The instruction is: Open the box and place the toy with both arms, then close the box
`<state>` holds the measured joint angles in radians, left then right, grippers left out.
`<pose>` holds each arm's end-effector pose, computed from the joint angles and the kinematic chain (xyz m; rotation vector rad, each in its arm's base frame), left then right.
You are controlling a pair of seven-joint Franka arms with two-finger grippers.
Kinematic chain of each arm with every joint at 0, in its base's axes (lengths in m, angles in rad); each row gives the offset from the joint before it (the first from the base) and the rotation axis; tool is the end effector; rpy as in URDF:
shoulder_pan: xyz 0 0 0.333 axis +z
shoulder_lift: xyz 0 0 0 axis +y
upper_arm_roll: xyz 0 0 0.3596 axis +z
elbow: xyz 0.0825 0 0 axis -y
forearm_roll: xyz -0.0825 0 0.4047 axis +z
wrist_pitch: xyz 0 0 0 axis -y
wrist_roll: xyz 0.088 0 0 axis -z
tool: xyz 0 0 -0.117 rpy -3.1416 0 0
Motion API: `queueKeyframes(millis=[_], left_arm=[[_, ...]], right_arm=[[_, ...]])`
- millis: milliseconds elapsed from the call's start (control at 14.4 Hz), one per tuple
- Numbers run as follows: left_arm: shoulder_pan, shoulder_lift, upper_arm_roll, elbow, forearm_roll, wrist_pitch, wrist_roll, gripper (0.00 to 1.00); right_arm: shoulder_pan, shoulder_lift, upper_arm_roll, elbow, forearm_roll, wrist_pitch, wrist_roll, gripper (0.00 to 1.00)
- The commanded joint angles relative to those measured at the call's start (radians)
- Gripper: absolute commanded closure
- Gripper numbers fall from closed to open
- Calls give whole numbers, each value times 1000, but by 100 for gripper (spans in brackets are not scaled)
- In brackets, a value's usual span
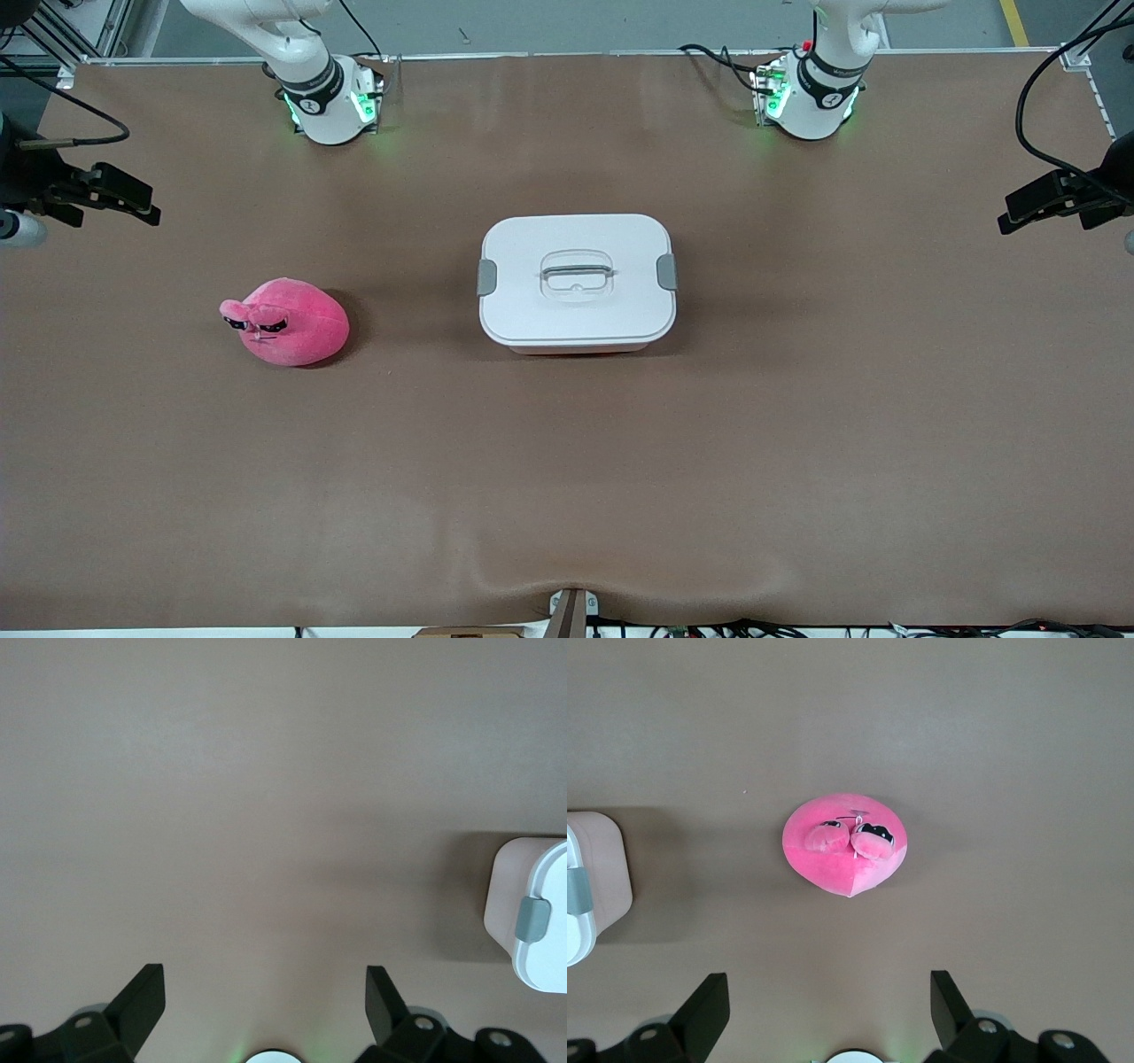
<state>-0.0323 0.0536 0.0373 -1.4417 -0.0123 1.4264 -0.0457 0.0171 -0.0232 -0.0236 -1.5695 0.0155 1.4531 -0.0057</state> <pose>0.5787 0.0006 0.6777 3.1299 0.0773 -0.1081 0.5534 -0.0018 0.6621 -3.1216 -0.0005 0.1454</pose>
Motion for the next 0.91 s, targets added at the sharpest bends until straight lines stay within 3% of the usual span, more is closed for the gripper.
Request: queueKeyframes(millis=[0,836], left_arm=[[5,-11,-4,3,17,-8,-13,0],[9,48,39,30,12,0,3,0]], right_arm=[[-3,-14,4,-17,-5,9,-10,0],[-3,-14,4,-21,-5,10,-10,0]])
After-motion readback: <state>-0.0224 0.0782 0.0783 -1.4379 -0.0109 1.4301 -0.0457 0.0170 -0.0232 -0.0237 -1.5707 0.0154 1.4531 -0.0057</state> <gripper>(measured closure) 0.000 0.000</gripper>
